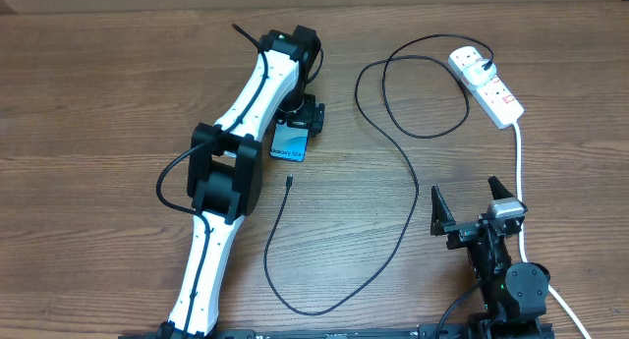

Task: Plug charger to phone and switch on socket

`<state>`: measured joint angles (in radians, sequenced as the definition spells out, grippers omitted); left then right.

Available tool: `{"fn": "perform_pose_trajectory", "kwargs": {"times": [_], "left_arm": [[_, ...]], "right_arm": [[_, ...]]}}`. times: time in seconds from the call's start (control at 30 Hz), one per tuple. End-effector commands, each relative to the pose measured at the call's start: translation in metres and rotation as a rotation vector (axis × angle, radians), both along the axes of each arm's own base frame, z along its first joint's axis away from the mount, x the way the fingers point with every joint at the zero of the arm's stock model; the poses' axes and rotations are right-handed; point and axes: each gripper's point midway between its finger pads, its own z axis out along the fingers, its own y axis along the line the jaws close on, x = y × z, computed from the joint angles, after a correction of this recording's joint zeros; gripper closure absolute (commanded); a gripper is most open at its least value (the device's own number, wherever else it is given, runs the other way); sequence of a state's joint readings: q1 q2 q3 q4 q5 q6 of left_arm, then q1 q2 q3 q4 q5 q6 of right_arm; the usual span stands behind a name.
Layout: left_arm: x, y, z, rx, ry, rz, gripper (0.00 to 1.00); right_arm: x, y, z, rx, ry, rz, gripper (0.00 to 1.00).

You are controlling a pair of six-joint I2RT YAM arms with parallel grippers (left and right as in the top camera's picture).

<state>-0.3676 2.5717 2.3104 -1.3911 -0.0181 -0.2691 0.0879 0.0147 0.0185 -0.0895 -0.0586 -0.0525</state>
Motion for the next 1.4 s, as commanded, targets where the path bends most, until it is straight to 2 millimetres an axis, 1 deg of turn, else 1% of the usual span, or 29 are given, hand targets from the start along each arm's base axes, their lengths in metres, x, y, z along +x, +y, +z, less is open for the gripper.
{"fn": "perform_pose_trajectory", "kwargs": {"times": [0.0,0.07,0.13,0.17,0.27,0.47,0.57,0.7,0.9,1.0,1.13,1.37], "left_arm": [[-0.0012,0.0018,-0.0155,-0.008,0.035,-0.008,0.04],[-0.0012,0.0017,-0.0157,-0.008,0.035,-0.008,0.07],[-0.0005,0.0015,-0.0158,-0.009,0.032,-0.008,0.15],[-0.0004,0.0014,-0.0158,-0.009,0.032,-0.008,0.16],[0.0004,0.0017,-0.0162,-0.010,0.030,-0.011,0.09],[0.0026,0.0081,-0.0162,-0.013,0.031,0.005,0.09],[0.0024,0.0075,-0.0161,-0.040,0.040,0.017,0.08],[0.0019,0.0046,-0.0161,-0.081,0.053,0.030,0.14],[0.0008,0.0049,-0.0192,-0.078,0.061,0.030,0.18],[-0.0008,0.0052,-0.0215,-0.076,0.070,0.031,0.24],[-0.0007,0.0053,-0.0219,-0.076,0.070,0.031,0.22],[-0.0024,0.0059,-0.0200,-0.074,0.076,0.032,0.25]], "right_arm": [[0.0000,-0.0006,-0.0008,-0.001,-0.008,-0.006,0.00],[0.0000,-0.0006,-0.0008,-0.001,-0.008,-0.006,0.00],[0.0000,-0.0006,-0.0008,-0.001,-0.008,-0.006,0.00],[0.0000,-0.0006,-0.0007,-0.001,-0.008,-0.006,0.00],[0.0000,-0.0006,-0.0007,-0.001,-0.008,-0.006,0.00],[0.0000,-0.0006,-0.0007,-0.001,-0.008,-0.006,0.00],[0.0000,-0.0006,-0.0007,-0.001,-0.008,-0.006,0.00],[0.0000,-0.0006,-0.0008,-0.001,-0.008,-0.006,0.00],[0.0000,-0.0006,-0.0007,-0.001,-0.008,-0.006,0.00],[0.0000,-0.0006,-0.0008,-0.001,-0.008,-0.006,0.00],[0.0000,-0.0006,-0.0008,-0.001,-0.008,-0.006,0.00],[0.0000,-0.0006,-0.0008,-0.001,-0.008,-0.006,0.00]]}}
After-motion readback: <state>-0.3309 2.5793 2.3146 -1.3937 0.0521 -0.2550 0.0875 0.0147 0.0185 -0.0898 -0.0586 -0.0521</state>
